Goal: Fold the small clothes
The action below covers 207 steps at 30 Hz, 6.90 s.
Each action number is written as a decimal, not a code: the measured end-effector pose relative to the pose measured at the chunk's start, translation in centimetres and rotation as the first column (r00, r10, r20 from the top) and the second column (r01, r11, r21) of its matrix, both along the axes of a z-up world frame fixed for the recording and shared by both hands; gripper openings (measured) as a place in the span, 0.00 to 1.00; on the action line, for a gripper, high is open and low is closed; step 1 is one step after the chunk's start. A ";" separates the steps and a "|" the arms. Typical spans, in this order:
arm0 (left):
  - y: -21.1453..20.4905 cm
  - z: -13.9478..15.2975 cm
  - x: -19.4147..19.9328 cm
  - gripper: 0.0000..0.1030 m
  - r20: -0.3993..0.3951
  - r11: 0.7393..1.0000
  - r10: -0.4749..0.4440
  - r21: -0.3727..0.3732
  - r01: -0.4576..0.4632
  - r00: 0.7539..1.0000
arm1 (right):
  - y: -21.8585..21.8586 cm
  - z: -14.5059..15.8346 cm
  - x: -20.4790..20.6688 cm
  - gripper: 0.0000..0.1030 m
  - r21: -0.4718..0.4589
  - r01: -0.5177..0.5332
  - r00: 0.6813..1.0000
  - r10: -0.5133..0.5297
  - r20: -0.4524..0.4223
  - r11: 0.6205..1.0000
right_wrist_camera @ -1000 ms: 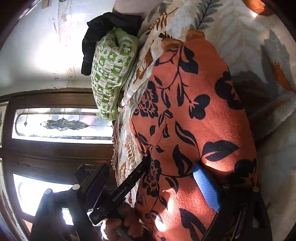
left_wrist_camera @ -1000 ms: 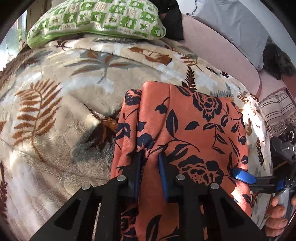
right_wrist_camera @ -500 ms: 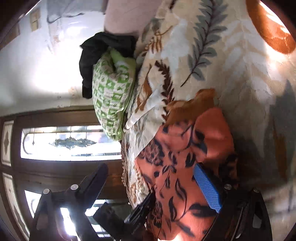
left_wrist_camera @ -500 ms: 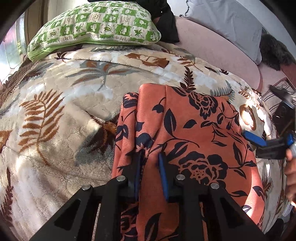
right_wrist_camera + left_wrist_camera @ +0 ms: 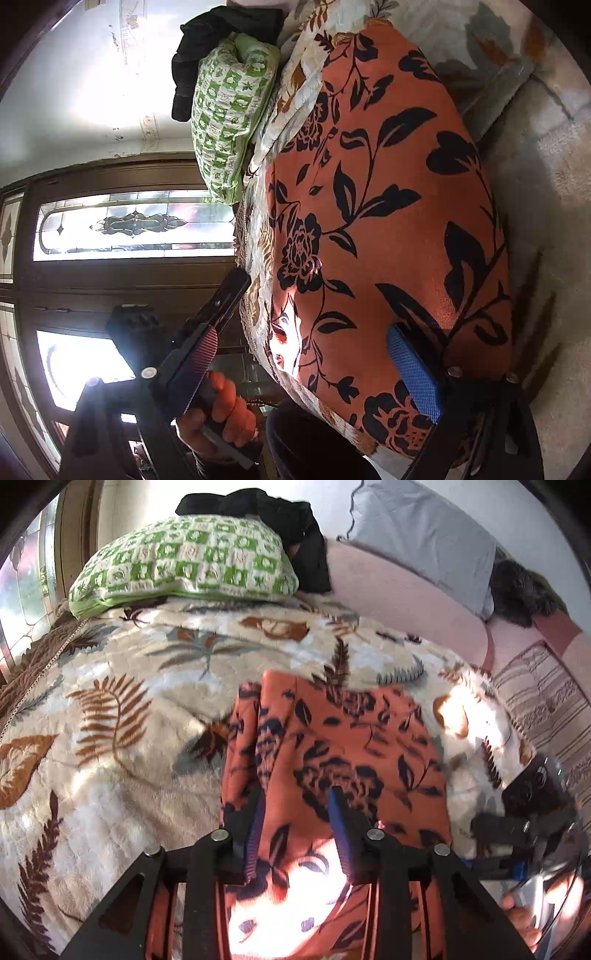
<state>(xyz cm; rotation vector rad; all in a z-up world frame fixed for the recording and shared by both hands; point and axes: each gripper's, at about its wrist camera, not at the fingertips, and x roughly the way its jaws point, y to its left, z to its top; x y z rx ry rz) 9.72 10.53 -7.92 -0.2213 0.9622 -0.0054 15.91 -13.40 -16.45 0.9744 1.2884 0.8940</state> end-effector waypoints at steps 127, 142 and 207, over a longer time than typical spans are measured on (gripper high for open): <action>2.5 -3.5 -1.7 0.32 -0.047 0.997 0.011 -0.080 -0.015 0.999 | 3.5 4.2 -2.0 0.76 -0.480 0.018 0.946 0.141 0.293 0.877; 3.3 -1.0 -3.1 0.73 0.055 0.985 -0.006 -0.169 0.015 0.998 | 0.5 6.1 -2.8 0.80 -0.340 0.059 0.953 0.048 0.298 0.938; -11.3 -3.0 1.8 0.54 -0.019 0.977 -0.193 0.089 0.194 0.981 | -11.2 4.6 5.6 0.84 -0.534 0.263 0.935 -0.076 0.346 0.804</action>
